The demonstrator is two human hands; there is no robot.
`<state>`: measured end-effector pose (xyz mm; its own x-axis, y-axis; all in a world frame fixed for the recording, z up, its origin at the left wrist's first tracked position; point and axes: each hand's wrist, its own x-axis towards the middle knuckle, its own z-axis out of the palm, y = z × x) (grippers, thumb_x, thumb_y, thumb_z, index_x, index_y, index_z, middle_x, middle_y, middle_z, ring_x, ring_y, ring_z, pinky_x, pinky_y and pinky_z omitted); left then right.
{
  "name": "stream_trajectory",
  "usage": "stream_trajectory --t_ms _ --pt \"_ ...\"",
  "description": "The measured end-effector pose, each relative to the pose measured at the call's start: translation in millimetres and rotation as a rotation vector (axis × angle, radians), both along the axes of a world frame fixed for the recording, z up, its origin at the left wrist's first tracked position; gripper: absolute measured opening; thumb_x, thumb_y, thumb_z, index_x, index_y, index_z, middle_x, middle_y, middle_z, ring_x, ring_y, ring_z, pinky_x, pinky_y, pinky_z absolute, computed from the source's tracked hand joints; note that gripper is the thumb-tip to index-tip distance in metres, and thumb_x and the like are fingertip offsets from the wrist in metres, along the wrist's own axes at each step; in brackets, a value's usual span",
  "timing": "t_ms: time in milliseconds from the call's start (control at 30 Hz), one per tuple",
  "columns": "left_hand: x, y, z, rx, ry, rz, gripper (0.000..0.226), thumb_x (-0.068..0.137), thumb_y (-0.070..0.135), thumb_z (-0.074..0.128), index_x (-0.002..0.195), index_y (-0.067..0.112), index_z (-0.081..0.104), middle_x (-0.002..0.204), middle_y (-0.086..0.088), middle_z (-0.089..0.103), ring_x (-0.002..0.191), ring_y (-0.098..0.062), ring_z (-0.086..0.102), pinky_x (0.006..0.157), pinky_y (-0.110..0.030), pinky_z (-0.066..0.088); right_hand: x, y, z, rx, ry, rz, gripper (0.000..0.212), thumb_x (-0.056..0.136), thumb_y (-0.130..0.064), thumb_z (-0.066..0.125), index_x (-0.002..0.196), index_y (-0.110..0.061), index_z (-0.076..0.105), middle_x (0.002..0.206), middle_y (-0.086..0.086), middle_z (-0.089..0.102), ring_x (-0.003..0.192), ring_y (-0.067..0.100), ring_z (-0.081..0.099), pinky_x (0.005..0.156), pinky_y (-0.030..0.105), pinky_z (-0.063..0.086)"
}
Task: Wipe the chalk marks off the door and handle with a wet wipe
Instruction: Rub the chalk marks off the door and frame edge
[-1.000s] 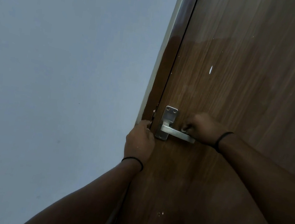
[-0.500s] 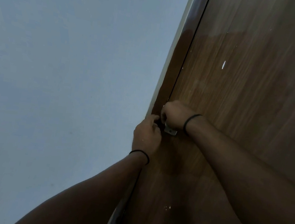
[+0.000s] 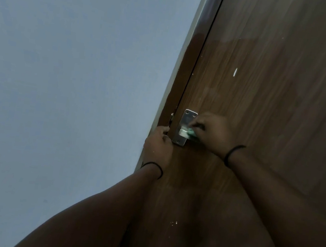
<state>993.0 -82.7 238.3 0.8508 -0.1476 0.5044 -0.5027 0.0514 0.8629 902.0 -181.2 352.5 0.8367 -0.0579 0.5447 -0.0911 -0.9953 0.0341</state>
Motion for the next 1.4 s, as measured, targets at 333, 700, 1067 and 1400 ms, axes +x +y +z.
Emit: stream_trajectory --t_ms 333,700,1067,1400 --pt "2 12 -4 0.034 -0.026 0.098 0.029 0.095 0.008 0.049 0.121 0.015 0.061 0.106 -0.007 0.07 0.095 -0.024 0.067 0.087 -0.044 0.057 -1 -19 -50 -0.34 0.052 0.08 0.043 0.101 -0.012 0.046 0.144 -0.02 0.046 0.154 0.004 0.039 0.143 0.019 0.033 0.116 0.04 0.031" --pt "-12 -2 -7 0.094 0.02 0.019 0.03 0.095 0.01 0.049 0.122 0.018 0.059 0.103 -0.005 0.069 0.093 -0.022 0.067 0.085 -0.042 0.058 -66 -75 -75 0.138 -0.526 0.008 0.023 0.082 0.008 0.068 0.1 -0.004 0.075 0.108 0.014 0.073 0.101 0.027 0.07 0.093 0.029 0.049" --pt "-3 6 -10 0.076 0.005 0.032 0.03 0.095 0.01 0.044 0.119 0.017 0.06 0.102 -0.009 0.07 0.091 -0.029 0.067 0.085 -0.047 0.056 31 8 -31 0.087 -0.097 0.052 0.023 0.096 -0.009 0.055 0.114 -0.009 0.069 0.123 0.007 0.066 0.115 0.016 0.058 0.102 0.025 0.041" --pt "-5 9 -9 0.056 0.057 -0.024 0.028 0.095 0.01 0.046 0.118 0.017 0.06 0.103 -0.009 0.069 0.094 -0.029 0.067 0.085 -0.047 0.057 -43 -57 -28 0.695 -0.179 0.022 0.024 0.088 0.004 0.061 0.09 -0.015 0.076 0.096 0.003 0.073 0.086 0.006 0.067 0.075 0.018 0.054"
